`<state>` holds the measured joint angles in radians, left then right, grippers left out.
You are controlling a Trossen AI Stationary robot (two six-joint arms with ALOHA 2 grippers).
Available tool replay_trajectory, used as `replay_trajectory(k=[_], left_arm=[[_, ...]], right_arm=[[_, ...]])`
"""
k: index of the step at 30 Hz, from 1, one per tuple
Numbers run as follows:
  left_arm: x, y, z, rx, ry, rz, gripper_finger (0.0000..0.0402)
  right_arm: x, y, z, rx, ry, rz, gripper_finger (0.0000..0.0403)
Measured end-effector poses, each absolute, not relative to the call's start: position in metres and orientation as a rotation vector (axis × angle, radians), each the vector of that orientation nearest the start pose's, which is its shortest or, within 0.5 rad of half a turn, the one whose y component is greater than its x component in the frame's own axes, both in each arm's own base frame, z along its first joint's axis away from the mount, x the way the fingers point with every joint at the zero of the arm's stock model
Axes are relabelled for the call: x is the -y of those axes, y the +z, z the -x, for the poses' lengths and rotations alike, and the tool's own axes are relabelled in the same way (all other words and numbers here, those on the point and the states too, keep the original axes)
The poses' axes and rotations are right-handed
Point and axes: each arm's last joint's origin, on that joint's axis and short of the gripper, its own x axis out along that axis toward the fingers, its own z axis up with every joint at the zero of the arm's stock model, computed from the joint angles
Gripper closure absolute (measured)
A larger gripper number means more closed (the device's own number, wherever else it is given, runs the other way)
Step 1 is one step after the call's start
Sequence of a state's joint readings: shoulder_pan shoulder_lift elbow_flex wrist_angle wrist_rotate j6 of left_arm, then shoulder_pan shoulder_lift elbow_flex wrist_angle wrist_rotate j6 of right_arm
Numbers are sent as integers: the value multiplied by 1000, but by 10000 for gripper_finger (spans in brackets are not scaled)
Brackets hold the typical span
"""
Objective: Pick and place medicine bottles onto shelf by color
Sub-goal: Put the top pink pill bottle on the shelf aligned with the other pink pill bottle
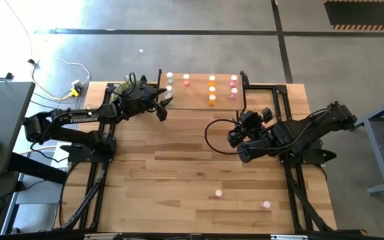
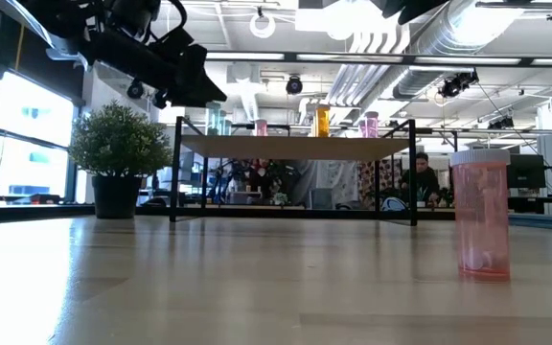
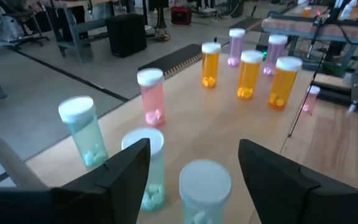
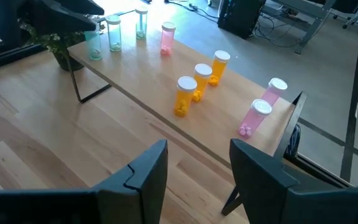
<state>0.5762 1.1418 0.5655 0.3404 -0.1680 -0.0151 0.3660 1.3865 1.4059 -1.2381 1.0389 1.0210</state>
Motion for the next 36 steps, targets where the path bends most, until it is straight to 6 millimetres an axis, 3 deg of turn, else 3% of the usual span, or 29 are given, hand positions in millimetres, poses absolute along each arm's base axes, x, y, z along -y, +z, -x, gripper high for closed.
replay_trajectory(k=[9,17,27,36], left_arm=[[-132,271,-197,-203,733,45,161],[-102,288,-183,-201,581,52,161],[-49,272,-179,-209,357,125,161],[-13,261,-184,-240,255,131,161]], right_arm=[[-64,350,-237,-542,-931,-131,238],[-67,336,-236,-635,-889,-188,238],[-88,300,-226,-692,-861,-316,238],[-107,269,-209,-673,-907,-492,238]])
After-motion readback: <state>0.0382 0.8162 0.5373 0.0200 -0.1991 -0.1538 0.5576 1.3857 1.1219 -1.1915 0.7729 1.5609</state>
